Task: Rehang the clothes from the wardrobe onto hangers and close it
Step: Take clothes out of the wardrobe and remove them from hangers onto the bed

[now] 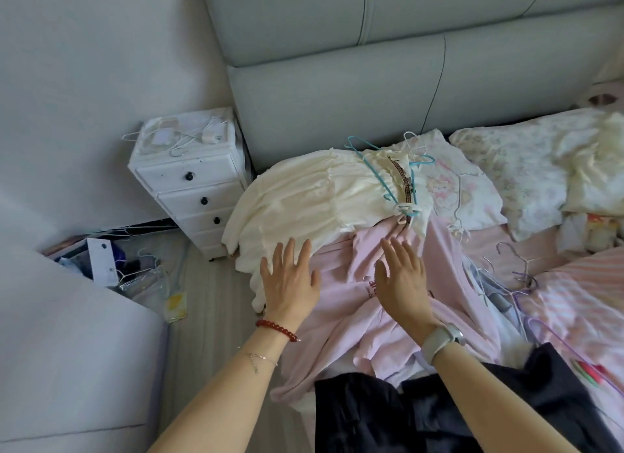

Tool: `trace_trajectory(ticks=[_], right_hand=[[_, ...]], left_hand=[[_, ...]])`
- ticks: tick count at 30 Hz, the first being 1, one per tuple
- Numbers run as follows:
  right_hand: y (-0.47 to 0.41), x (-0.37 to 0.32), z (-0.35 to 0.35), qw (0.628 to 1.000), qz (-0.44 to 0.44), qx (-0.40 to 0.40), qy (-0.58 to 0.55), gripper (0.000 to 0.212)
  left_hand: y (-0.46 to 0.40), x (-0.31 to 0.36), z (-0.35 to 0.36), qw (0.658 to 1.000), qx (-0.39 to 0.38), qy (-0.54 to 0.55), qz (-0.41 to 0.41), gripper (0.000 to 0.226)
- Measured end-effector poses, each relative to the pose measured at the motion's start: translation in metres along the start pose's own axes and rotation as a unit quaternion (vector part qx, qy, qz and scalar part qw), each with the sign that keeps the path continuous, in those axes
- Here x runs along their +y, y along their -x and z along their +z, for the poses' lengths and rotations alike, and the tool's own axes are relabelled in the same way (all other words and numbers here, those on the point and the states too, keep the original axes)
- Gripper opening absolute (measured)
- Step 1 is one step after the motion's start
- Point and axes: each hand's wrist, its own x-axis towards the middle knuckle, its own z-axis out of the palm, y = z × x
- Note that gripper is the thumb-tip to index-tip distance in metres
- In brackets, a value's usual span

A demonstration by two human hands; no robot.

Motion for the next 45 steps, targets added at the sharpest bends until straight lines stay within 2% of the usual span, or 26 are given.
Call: trace_trajectory(ticks=[4,10,16,20,24,28,30,33,37,40,45], right_hand=[[0.090,-0.006,-0.013,0.999,-0.015,0.010,0.029,0.044],[0.245,0.002,-0.018,1.000,0.012,-0.019,0.021,0.044],[0.369,-0.004,-0.001,0.992,-0.012,-0.125,-0.002,0.039],[0.426,-0.023,0.025,0.968,-0.081,-0.237,-0.007,0.034],[0.472,-0.055,0.047,0.909,-0.191,-0.371,0.021,0.033],[0.508,-0.095,0.062,0.840,-0.299,-0.452,0.030,0.027],[0.526,-0.122,0.067,0.811,-0.350,-0.468,0.034,0.022],[0.560,-0.174,0.076,0.760,-0.455,-0.462,0.039,0.026],[0.617,-0.250,0.082,0.705,-0.549,-0.449,0.005,0.031],[0.670,-0.310,0.083,0.670,-0.591,-0.448,-0.036,0.033],[0.763,-0.405,0.080,0.642,-0.604,-0.462,-0.098,0.027]], left_hand=[[0.084,-0.004,0.002,1.000,-0.010,-0.019,0.022,0.055],[0.230,0.001,0.011,0.998,-0.007,0.022,0.056,0.051],[0.401,-0.022,0.031,0.989,-0.008,0.106,0.101,0.041],[0.498,-0.063,0.053,0.989,-0.100,0.102,0.023,0.043],[0.571,-0.102,0.049,0.985,-0.117,0.065,-0.108,0.043],[0.621,-0.131,0.022,0.973,-0.041,0.057,-0.218,0.034],[0.648,-0.145,0.003,0.956,0.003,0.067,-0.286,0.031],[0.698,-0.170,-0.023,0.928,0.088,0.052,-0.359,0.026],[0.776,-0.202,-0.064,0.867,0.164,0.023,-0.471,0.024],[0.839,-0.231,-0.098,0.823,0.231,-0.014,-0.518,0.026],[0.940,-0.272,-0.160,0.752,0.343,-0.072,-0.558,0.032]])
